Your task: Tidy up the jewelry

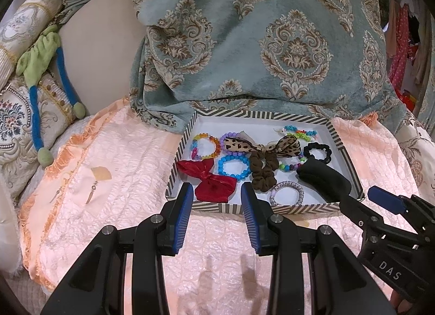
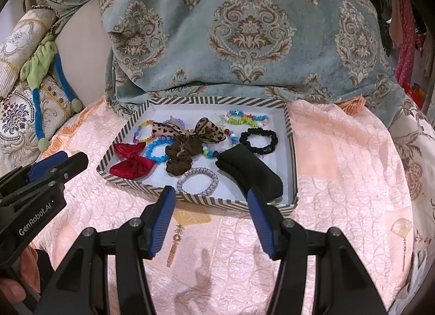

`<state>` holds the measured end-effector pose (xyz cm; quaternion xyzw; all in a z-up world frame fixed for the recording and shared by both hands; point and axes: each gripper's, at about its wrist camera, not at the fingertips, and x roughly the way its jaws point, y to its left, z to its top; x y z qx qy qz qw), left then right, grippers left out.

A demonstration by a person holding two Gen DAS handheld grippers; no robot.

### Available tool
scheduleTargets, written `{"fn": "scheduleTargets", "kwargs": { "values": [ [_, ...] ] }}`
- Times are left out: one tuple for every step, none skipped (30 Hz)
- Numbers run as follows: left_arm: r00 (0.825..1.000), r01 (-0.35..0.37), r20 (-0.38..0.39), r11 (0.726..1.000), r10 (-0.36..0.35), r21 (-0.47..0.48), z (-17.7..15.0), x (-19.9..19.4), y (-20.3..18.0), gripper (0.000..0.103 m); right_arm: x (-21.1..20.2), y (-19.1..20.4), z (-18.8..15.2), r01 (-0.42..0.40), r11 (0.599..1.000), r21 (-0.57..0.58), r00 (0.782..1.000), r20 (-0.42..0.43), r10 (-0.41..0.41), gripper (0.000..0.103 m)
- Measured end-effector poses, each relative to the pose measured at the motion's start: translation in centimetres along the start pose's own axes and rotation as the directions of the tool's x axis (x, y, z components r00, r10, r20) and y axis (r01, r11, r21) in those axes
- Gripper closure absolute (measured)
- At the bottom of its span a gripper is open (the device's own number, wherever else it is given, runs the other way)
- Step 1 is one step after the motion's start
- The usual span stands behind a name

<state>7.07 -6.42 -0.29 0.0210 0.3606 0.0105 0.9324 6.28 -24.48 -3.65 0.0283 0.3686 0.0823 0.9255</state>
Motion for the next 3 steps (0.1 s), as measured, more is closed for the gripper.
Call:
{"fn": "scheduleTargets", "kwargs": {
  "values": [
    [1.000,0.001,-0.004,1.000,-0.001,0.001,0.07,0.06,0.01,0.083,0.08,-0.16,-0.02,-0.001,1.000,0.001,1.000,-0.001,0.001,0.045],
    [1.000,0.001,-0.007,1.000,-0.001,0.001,0.09,0.23,-0.04,0.083,0.18,-0.49,-0.02,-0.001,1.000,0.005,1.000,-0.001,0.001,0.045],
    [1.000,0.001,-0.012,1.000,-0.001,0.001,0.10,0.44,-0.08,0.083,0.27,-0.92,-0.01,0.002,1.000,0.011,1.000,0.000,-0.002,0.045]
  ]
}}
